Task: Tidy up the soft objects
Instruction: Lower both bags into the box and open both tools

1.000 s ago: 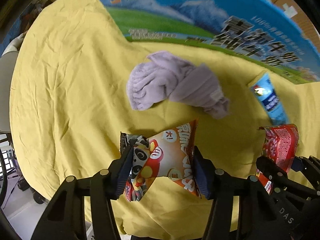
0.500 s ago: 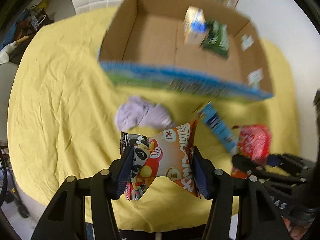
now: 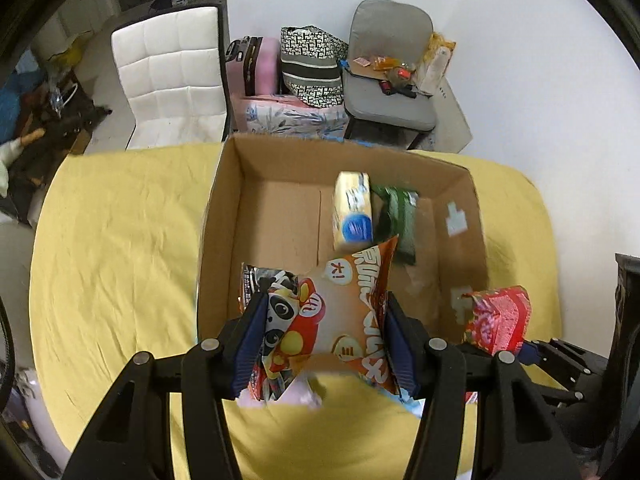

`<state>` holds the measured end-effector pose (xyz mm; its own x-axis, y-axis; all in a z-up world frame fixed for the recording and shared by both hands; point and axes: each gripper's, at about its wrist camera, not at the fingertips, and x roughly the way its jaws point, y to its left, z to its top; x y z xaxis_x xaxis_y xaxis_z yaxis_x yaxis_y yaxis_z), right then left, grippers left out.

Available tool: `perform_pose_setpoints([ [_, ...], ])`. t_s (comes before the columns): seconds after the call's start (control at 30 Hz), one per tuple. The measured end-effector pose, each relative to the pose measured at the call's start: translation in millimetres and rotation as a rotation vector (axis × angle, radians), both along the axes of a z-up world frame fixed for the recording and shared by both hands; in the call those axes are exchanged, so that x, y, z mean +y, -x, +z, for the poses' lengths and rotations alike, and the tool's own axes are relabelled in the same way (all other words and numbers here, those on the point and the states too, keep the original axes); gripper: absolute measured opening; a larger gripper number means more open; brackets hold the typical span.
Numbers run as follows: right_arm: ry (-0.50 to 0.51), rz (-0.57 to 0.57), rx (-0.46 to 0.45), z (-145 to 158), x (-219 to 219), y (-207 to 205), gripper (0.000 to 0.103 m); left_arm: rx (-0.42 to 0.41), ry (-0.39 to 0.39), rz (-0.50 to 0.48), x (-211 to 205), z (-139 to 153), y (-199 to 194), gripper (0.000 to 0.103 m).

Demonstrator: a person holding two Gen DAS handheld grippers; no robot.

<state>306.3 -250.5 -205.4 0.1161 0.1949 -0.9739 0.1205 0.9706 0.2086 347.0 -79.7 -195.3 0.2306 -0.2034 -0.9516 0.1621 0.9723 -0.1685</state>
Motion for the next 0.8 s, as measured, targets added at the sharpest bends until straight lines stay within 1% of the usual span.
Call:
perform_pose_setpoints([
  [0.07, 0.009, 0.0, 0.014, -7.8, -3.4, -18.0, 0.047, 0.019, -0.021, -0.01, -1.2, -15.9, -21.3, 0.053],
  [0.13, 0.023, -0.003, 0.046, -24.0, -5.4, -32.3, 0.047, 0.045, -0.028, -0.015, -1.4, -33.7, -32.7, 0.053],
  [0.23, 0.032, -0.012, 0.099, -58.4, -7.4, -49.7, 0.047, 0.087, -0.053, -0.024, -5.3, -57.7, -54.7, 0.054],
  [0.27, 0.032, -0.022, 0.12, -75.0, -8.4, -53.1, 0.047, 0.105, -0.067, -0.028, -6.9, -69.2, -64.9, 0.054],
  [0.3, 0.047, -0.027, 0.1, -91.0, -9.1, -56.2, 0.047, 0.118, -0.075, -0.029, -7.3, -77.1, -71.0, 0.053],
  [0.4, 0.058, -0.031, 0.146, -117.8, -11.0, -66.8, 0.047, 0.165, -0.095, -0.041, -13.8, -104.0, -92.0, 0.054],
  [0.6, 0.081, 0.003, 0.211, -153.8, -8.3, -80.9, 0.048, 0.2, -0.138, -0.06, -24.9, -135.3, -118.3, 0.054],
  [0.67, 0.083, 0.004, 0.225, -164.7, -8.3, -84.4, 0.048, 0.209, -0.146, -0.071, -27.8, -141.1, -124.0, 0.056],
  [0.8, 0.101, 0.016, 0.26, -184.2, -7.8, -89.4, 0.049, 0.22, -0.198, -0.085, -34.4, -149.6, -134.2, 0.058],
])
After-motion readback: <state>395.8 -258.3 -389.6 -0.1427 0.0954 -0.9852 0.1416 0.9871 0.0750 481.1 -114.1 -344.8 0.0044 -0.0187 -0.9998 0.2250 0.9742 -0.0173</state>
